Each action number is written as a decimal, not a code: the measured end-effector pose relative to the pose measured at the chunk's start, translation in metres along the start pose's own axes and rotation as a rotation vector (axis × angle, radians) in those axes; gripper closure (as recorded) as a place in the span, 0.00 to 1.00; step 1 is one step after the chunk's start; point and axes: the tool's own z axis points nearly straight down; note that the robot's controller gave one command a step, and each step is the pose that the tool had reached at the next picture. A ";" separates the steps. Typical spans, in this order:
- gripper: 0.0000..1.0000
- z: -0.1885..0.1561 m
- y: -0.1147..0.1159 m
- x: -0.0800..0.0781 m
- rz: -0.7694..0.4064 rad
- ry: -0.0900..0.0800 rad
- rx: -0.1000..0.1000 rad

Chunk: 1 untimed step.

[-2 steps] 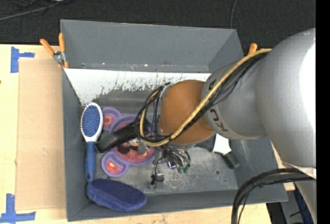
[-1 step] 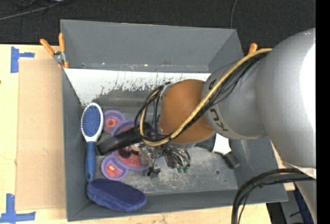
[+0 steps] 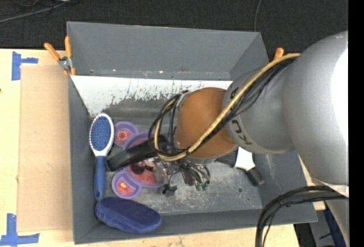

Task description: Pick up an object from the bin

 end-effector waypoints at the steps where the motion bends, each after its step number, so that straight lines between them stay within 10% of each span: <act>1: 1.00 -0.015 0.000 0.001 0.002 0.002 0.000</act>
Offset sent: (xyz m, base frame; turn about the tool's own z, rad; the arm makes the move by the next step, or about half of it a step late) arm -0.0010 -0.0001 0.0392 0.0013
